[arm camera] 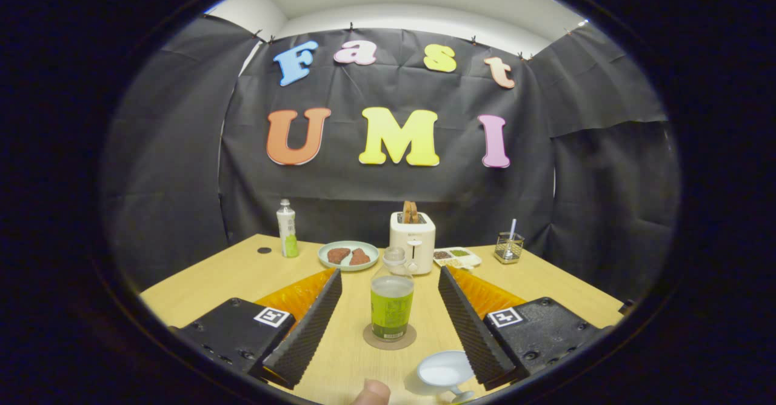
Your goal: Take the bottle from table, then pour the juice into the cup, finally place the bottle on the coaster
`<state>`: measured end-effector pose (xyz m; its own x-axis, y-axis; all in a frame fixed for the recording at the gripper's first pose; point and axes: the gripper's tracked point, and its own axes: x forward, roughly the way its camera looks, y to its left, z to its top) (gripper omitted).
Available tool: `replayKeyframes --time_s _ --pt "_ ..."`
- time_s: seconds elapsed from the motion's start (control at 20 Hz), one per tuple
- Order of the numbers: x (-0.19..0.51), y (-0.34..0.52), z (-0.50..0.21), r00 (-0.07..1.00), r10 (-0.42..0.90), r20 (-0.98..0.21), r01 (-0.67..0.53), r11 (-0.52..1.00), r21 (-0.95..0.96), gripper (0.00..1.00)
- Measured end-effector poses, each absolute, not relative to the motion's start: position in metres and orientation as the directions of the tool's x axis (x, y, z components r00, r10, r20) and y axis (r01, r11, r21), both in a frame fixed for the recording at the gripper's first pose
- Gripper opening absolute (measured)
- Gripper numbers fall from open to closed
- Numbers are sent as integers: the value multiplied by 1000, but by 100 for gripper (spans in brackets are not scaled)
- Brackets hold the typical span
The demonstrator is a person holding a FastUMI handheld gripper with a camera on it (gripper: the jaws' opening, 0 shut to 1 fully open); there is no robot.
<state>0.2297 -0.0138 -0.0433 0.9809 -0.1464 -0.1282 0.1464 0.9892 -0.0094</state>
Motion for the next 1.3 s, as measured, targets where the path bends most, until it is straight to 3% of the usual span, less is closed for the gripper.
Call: replayKeyframes --time_s 0.25,0.5,0.85,1.3 --pt "173 -27 -10 989 -121 -84 129 986 110 100" --pt "112 -31 3 981 -150 -124 157 987 46 100" --pt "50 -30 46 991 -137 -4 137 990 12 100" --pt "24 -45 51 993 -121 3 120 984 131 100"
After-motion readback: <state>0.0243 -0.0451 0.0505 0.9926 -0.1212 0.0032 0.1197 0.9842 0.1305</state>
